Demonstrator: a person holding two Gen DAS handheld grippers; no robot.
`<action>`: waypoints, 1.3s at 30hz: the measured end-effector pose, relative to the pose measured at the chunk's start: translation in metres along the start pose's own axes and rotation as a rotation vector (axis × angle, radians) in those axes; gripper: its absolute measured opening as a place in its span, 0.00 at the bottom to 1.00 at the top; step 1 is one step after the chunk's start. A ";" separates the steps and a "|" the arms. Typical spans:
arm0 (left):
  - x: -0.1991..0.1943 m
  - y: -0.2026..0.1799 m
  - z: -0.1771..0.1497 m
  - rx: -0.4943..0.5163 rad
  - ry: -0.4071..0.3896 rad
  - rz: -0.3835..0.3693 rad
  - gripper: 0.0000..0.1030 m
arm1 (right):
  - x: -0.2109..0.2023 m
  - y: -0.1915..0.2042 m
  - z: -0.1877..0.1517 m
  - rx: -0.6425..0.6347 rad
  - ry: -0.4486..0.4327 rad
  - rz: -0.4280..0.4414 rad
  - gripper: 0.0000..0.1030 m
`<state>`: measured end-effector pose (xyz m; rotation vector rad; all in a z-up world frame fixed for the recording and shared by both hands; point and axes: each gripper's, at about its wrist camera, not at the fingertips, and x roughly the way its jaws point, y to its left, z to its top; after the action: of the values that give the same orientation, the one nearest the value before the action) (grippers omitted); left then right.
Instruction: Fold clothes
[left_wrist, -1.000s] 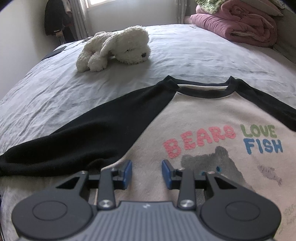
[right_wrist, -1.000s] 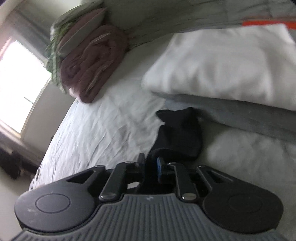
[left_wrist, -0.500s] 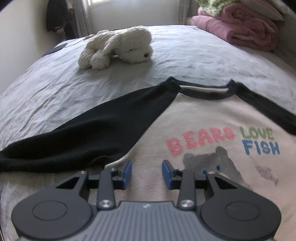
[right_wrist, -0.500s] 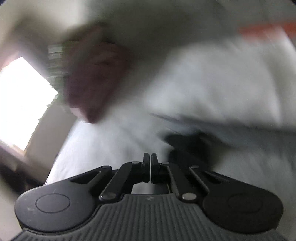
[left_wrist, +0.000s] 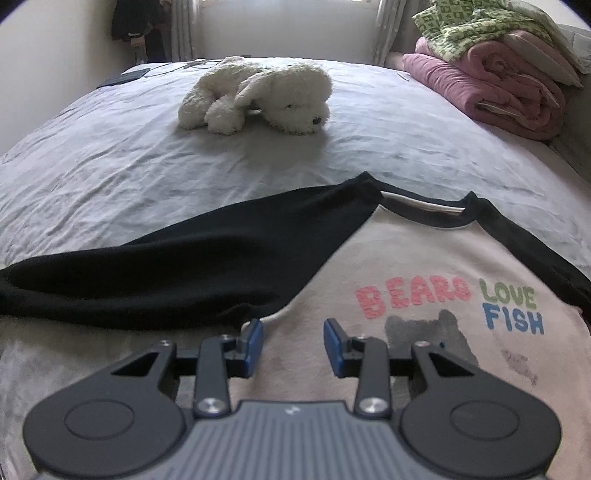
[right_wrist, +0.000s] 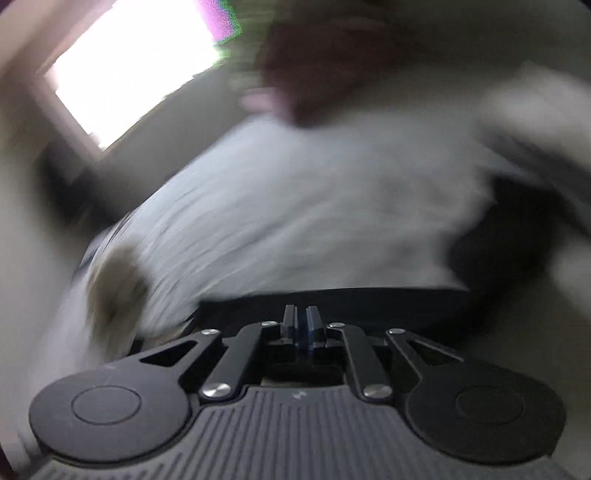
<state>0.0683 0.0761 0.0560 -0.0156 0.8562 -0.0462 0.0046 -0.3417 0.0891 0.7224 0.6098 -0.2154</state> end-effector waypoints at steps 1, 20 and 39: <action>0.000 0.000 0.000 -0.001 0.003 -0.001 0.36 | -0.004 -0.014 0.007 0.059 -0.017 -0.038 0.13; 0.004 -0.015 0.001 0.014 0.013 0.017 0.37 | -0.024 -0.103 0.043 0.342 -0.024 -0.311 0.52; -0.013 0.015 0.014 -0.113 -0.054 -0.019 0.37 | -0.015 0.075 -0.024 -0.431 -0.257 0.229 0.11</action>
<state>0.0709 0.0920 0.0748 -0.1303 0.8042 -0.0157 0.0100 -0.2705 0.1252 0.3345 0.3076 0.0377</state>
